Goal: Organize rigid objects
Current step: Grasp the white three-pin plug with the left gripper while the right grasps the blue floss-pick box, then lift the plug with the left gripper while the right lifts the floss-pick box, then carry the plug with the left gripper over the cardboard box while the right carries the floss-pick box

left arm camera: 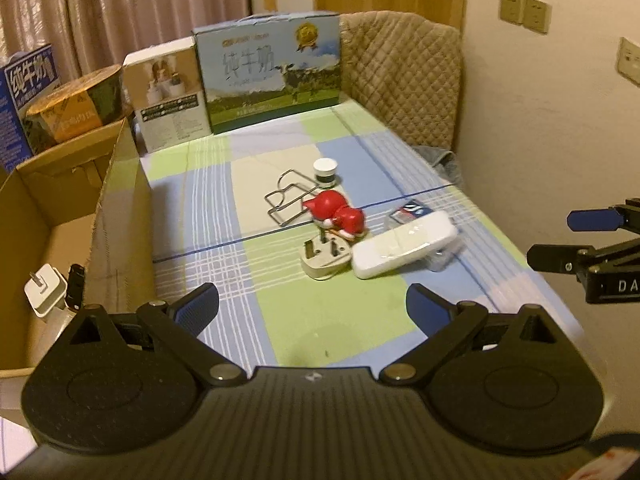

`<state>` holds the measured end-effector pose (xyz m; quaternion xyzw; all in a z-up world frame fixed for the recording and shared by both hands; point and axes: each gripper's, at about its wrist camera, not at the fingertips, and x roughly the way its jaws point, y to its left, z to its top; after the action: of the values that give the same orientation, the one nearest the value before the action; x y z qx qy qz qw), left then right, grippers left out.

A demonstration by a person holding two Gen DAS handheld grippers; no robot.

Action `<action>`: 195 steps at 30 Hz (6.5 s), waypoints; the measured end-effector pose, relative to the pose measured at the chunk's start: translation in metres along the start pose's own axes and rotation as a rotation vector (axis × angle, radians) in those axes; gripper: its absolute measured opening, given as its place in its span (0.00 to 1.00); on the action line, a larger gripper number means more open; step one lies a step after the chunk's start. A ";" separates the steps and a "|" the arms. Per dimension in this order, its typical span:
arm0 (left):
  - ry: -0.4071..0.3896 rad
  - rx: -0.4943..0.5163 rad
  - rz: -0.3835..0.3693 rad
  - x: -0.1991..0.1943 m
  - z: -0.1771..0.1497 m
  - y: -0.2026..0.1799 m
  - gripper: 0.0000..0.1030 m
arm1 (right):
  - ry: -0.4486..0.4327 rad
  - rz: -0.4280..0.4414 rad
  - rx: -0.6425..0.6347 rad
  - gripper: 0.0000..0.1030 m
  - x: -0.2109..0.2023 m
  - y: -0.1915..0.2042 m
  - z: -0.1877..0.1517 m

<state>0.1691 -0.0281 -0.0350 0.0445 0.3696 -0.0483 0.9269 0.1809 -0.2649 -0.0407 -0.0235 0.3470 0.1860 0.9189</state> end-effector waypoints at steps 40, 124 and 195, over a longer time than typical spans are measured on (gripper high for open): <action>0.013 0.011 -0.043 0.146 0.004 0.000 0.76 | 0.108 -0.009 -0.073 0.53 0.140 -0.014 0.001; -0.018 -0.055 -0.022 -0.058 -0.037 0.042 0.47 | 0.016 0.014 0.054 0.52 -0.029 0.064 0.022; -0.021 -0.055 0.124 -0.116 0.006 0.272 0.47 | 0.106 0.344 -0.207 0.52 0.077 0.327 0.108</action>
<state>0.1223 0.2477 0.0619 0.0412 0.3577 0.0190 0.9327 0.1850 0.0825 0.0191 -0.0679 0.3730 0.3732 0.8468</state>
